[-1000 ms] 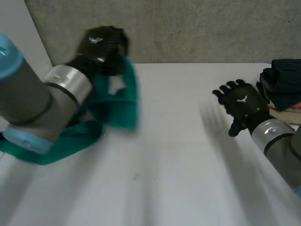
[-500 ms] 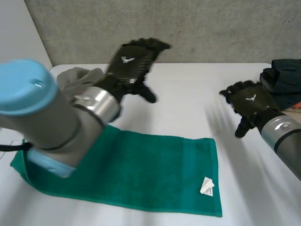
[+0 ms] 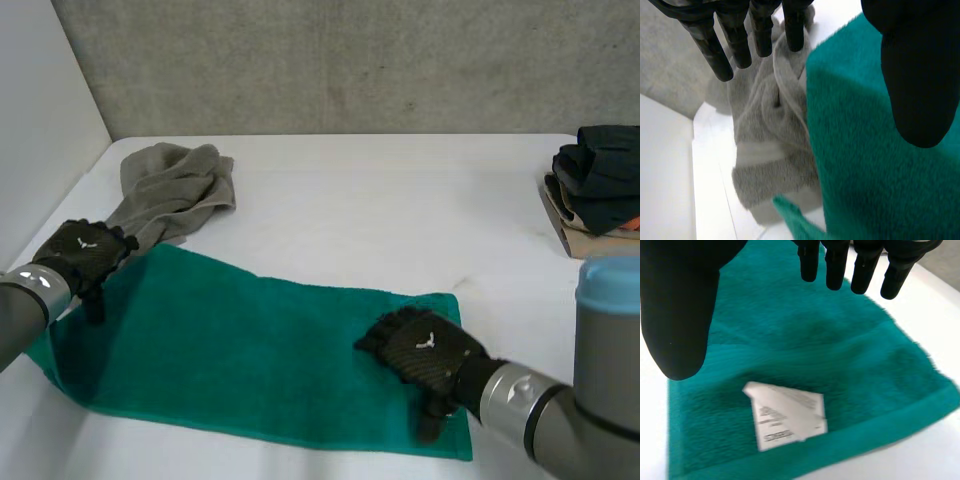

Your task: Fold the laundry.

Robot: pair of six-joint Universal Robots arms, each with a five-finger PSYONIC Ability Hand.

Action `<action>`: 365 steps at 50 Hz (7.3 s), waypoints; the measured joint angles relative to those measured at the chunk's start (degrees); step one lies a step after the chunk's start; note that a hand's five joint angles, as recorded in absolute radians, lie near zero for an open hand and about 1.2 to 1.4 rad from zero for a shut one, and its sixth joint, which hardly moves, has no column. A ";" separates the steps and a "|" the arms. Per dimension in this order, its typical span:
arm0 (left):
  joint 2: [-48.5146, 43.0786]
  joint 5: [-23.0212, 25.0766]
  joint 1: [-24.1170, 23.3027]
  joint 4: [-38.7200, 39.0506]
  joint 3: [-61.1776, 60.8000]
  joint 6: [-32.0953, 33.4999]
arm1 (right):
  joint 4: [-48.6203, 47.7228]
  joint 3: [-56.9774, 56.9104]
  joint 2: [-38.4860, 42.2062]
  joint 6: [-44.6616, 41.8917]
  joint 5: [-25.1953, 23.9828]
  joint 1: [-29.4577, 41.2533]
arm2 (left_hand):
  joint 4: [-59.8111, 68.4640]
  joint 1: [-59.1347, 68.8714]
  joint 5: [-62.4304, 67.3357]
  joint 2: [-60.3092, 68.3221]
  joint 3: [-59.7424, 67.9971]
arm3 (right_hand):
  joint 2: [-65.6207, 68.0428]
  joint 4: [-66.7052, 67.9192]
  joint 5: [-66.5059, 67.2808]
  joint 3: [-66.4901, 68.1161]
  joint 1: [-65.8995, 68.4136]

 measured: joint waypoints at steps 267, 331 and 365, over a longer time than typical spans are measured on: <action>-9.61 -13.35 -22.31 30.89 3.66 -6.24 | 9.58 -41.94 26.88 -8.87 11.05 -15.54 | 55.14 53.67 52.09 55.02 54.56 | 54.17 55.67 53.77 55.19 49.25; -1.27 -13.75 -23.26 29.96 -1.65 -10.53 | -15.35 -12.62 16.21 -10.56 -1.98 -27.01 | 55.14 53.67 52.09 55.02 54.57 | 54.97 56.31 40.66 55.98 39.68; 10.25 -10.87 -19.30 5.88 -5.74 -9.78 | -3.05 -5.59 6.52 -14.00 -3.54 -27.49 | 55.14 53.67 52.09 55.02 54.57 | 13.65 13.92 12.00 13.86 13.50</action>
